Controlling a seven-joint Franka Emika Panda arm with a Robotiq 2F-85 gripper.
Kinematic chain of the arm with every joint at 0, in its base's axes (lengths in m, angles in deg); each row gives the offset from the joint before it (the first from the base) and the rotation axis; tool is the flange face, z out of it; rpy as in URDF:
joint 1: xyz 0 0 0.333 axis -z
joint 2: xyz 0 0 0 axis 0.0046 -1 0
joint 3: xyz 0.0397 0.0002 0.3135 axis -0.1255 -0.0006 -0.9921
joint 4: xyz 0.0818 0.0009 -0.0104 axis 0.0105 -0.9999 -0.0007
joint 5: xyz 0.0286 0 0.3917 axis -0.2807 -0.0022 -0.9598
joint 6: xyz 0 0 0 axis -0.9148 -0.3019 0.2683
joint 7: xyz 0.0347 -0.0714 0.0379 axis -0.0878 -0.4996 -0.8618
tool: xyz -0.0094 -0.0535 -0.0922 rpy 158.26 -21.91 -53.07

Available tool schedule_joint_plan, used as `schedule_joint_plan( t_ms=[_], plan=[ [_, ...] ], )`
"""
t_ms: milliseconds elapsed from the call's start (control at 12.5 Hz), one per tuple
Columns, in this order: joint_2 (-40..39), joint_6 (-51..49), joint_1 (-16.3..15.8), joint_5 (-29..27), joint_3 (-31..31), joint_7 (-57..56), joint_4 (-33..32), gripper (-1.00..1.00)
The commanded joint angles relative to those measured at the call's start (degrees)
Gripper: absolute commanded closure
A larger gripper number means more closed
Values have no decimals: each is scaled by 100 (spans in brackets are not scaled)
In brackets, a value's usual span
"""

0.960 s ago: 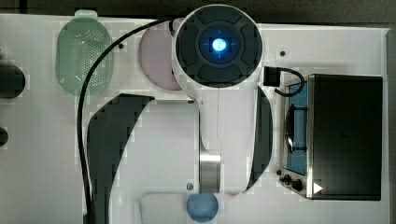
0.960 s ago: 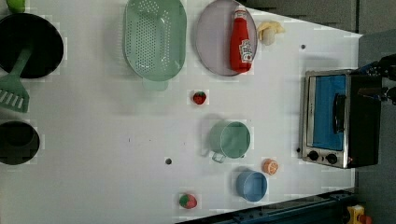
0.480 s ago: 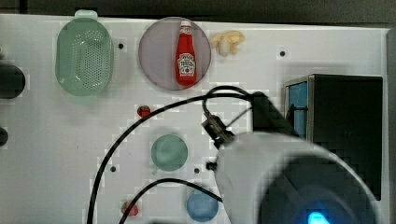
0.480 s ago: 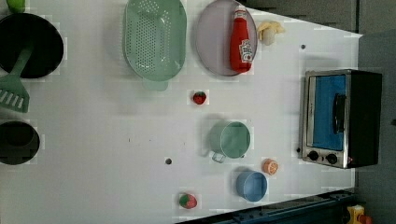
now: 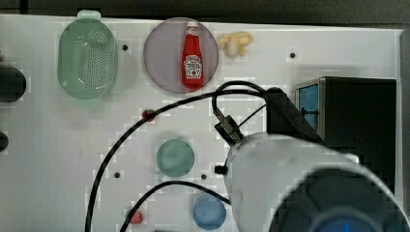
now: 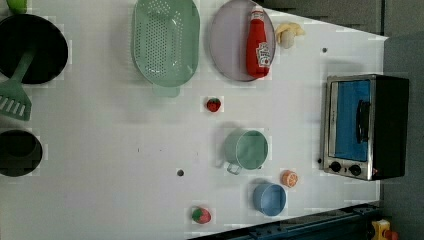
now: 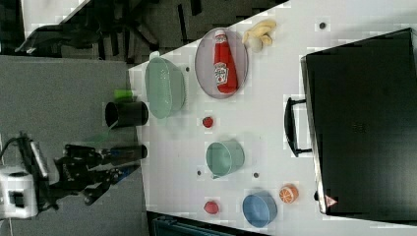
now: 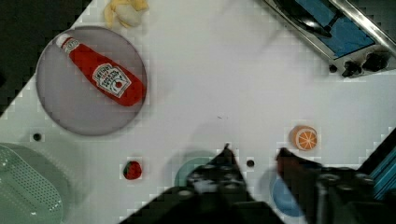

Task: Flap open oven.

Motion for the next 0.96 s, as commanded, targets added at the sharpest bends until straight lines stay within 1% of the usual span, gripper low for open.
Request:
schedule_joint_plan(
  t_ms=[80,160,320,640,960],
  plan=[
    [-97,-52,6,-50,179,-326,-147,65],
    [-96,-36,10,-49,289,-485,-165,65],
    [-103,-20,22,-46,545,-1253,-211,65],
    [-293,81,74,-38,1248,-3443,-316,65],
    [-699,785,93,95,1854,-5455,-536,65]
  ],
)
